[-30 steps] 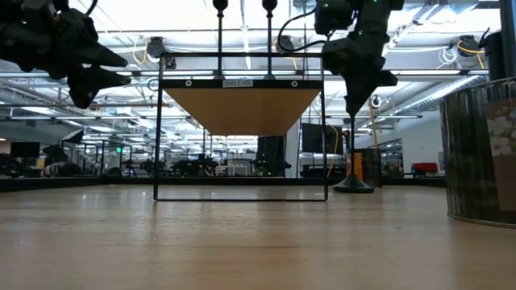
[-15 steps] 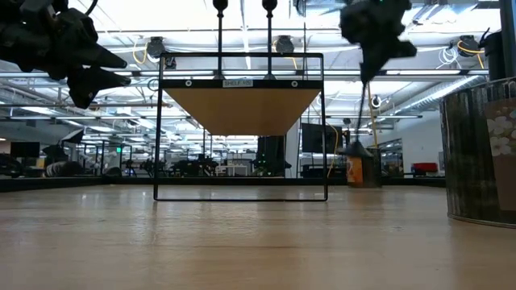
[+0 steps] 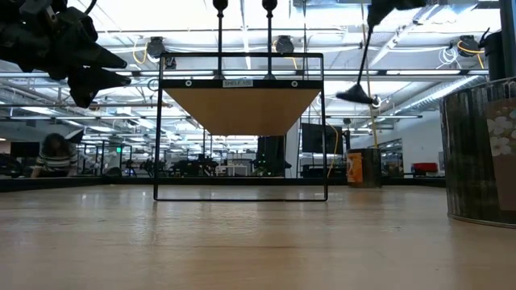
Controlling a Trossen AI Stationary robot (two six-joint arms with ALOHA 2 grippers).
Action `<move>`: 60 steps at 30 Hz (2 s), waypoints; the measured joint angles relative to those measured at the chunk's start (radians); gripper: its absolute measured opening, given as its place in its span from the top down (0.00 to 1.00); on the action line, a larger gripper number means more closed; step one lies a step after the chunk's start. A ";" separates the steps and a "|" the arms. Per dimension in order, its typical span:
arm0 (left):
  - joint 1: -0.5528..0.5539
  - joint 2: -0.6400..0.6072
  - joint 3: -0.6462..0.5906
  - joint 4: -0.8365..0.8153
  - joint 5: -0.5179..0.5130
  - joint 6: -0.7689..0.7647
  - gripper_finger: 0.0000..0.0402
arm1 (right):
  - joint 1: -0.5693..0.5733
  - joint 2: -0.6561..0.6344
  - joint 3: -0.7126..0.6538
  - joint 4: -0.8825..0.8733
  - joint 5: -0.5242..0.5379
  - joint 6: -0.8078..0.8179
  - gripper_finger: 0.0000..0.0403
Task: Pick & Place candle stick holders
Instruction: Put the black candle holder on the shelf
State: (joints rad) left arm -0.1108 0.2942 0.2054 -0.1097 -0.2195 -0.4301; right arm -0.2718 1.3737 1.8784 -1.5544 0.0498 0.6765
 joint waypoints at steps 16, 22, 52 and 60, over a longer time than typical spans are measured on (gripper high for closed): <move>0.000 0.000 0.000 0.001 0.003 -0.023 0.58 | -0.032 0.189 0.388 0.010 -0.037 -0.192 0.98; 0.000 0.000 0.000 0.001 0.003 -0.019 0.58 | -0.066 0.244 0.424 0.096 -0.157 -0.257 0.98; 0.000 0.000 0.000 0.001 0.005 0.007 0.58 | -0.097 0.422 0.424 0.187 -0.423 -0.375 0.98; 0.000 0.000 0.000 0.001 0.004 0.017 0.58 | -0.067 0.443 0.423 0.170 -0.422 -0.387 0.98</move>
State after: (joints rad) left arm -0.1108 0.2943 0.2054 -0.1089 -0.2153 -0.4129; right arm -0.3387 1.8164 2.3017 -1.3840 -0.3725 0.2894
